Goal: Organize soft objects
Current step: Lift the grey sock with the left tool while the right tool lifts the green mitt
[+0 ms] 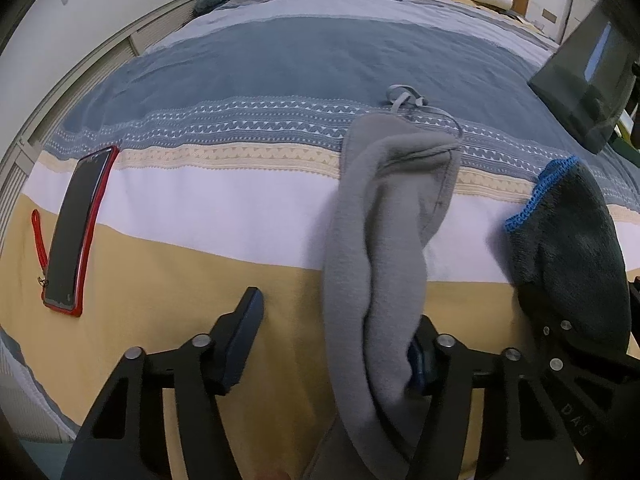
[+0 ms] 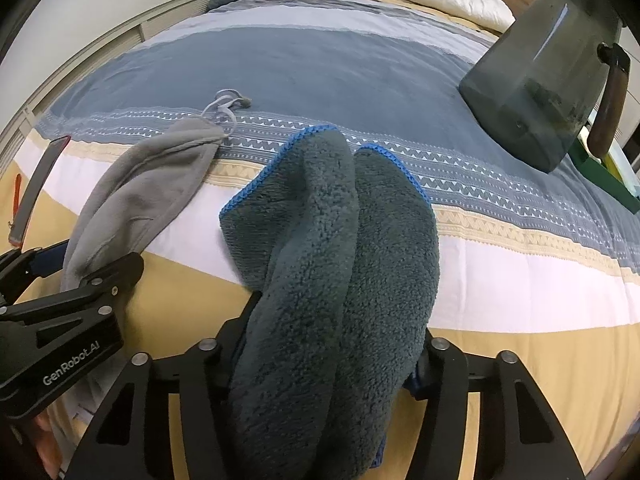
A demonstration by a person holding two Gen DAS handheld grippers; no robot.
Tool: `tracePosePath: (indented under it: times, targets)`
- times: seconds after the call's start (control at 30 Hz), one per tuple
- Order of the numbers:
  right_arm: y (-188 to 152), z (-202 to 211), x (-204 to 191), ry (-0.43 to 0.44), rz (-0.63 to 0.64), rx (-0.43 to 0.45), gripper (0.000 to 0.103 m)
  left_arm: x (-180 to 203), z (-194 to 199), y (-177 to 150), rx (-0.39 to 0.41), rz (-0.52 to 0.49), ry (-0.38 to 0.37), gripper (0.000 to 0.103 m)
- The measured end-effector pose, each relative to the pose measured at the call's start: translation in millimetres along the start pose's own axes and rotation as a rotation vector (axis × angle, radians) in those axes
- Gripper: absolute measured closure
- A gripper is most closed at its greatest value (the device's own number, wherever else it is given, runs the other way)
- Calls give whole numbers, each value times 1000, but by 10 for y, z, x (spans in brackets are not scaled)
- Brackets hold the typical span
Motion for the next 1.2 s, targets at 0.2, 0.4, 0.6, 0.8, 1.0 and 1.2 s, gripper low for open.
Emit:
tracePosePath:
  times: [0.2,0.4,0.6,0.8,1.0,1.2]
  targets:
    - [-11,73,-18,16,26,7,61,70,48,-9,-5,-4,-14,67]
    - [-39,105,-61,14,56,12,64,119,65,3,-8,-18,-14,78]
    - [-43,118,-69,13,73,15,66,156,89,-11,-7,-26,-17,85]
    - [-34,146,-64,23,91,24,71,165,135,13,-3,-20,-17,86]
    - [-61,273,8,17,109,57,73,238,354,31,44,-24,-30,87]
    - [-92,494,227,-12,97,95,73,398,612,79,98,-52,-52,87]
Point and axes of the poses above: each gripper's, at about its wrist camera, not at the fingertips, and z roughly against the way its jaws point, x to its right, y to its top, the point moved 3 cm from there along -z, roughly the way its jaws point, and after that the axes turned 3 degrees about z, right-handed, at the moved point
